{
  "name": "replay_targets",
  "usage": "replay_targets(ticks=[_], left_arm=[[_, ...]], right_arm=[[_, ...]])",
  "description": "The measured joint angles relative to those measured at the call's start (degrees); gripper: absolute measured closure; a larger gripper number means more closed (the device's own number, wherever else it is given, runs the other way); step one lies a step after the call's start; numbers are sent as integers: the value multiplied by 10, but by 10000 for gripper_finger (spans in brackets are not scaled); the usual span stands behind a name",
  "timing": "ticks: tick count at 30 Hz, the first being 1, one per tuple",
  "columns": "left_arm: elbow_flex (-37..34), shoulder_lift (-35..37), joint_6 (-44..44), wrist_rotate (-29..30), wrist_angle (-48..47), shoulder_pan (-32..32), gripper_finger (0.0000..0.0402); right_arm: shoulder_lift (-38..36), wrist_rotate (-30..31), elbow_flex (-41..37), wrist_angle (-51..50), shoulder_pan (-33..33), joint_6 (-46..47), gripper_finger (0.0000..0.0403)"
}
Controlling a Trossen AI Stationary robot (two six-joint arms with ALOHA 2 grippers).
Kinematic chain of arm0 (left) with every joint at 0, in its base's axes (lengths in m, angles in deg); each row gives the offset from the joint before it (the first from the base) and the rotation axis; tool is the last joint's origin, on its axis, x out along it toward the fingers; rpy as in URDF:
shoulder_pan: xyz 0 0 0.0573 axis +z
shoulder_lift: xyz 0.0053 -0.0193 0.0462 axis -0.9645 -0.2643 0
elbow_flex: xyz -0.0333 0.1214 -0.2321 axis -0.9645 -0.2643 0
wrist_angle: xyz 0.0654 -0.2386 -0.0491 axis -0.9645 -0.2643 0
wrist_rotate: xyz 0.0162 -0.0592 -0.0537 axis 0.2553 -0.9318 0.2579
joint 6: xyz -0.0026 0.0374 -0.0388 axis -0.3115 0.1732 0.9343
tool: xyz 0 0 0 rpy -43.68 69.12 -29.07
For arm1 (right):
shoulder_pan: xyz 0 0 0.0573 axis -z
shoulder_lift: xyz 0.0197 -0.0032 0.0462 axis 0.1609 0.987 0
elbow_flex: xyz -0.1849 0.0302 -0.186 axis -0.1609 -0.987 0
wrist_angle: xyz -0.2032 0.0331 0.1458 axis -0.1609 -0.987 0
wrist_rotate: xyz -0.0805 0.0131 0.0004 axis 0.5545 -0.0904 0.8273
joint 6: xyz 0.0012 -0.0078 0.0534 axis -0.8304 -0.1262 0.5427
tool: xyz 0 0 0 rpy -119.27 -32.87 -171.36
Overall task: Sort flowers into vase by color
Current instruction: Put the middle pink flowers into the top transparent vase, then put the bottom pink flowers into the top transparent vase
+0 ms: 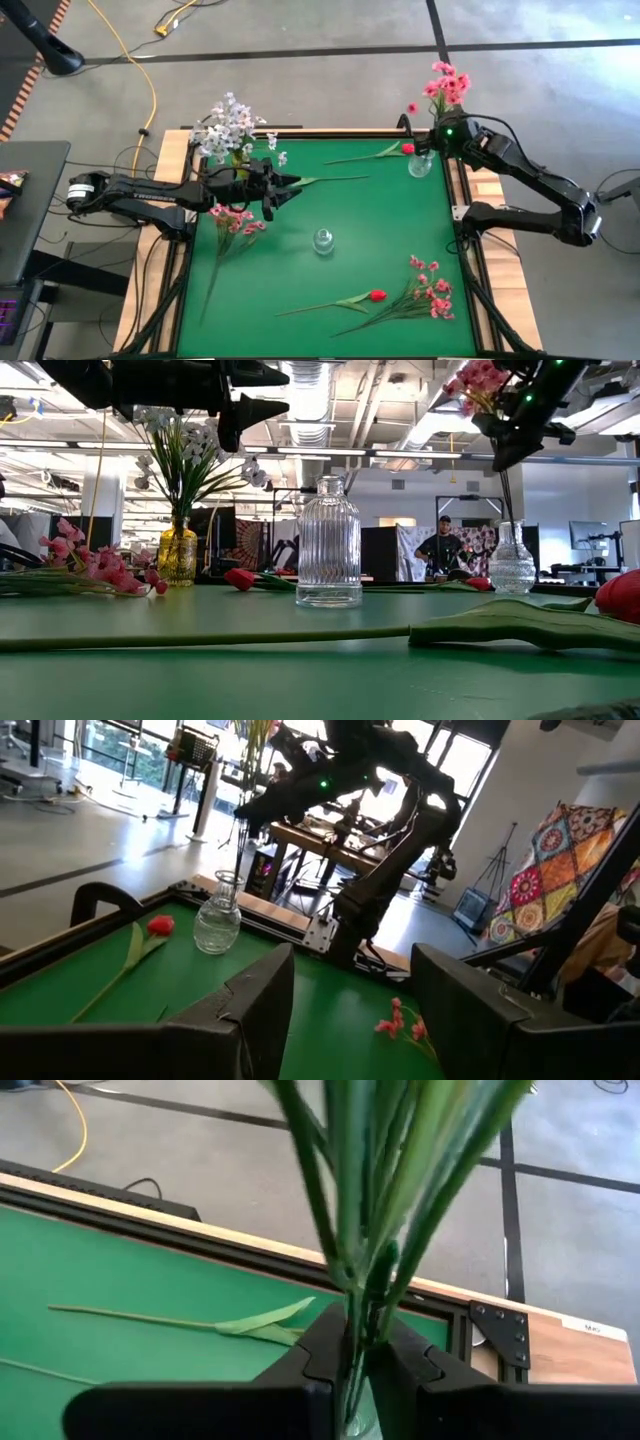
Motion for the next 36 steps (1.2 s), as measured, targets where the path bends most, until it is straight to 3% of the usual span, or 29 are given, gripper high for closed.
replay_targets(ticks=[7,14,17,29,36], left_arm=[[0,0,1,0,0,0,212],[0,0,1,0,0,0,212],[0,0,1,0,0,0,212],[0,0,1,0,0,0,212],[0,0,1,-4,0,0,212]], right_arm=[[-2,-9,0,-4,0,0,272],[-2,-92,0,-58,0,4,166],[-1,-132,0,-93,0,15,137],[-1,-310,0,-166,0,28,127],[-1,-362,7,-174,-39,110,127]])
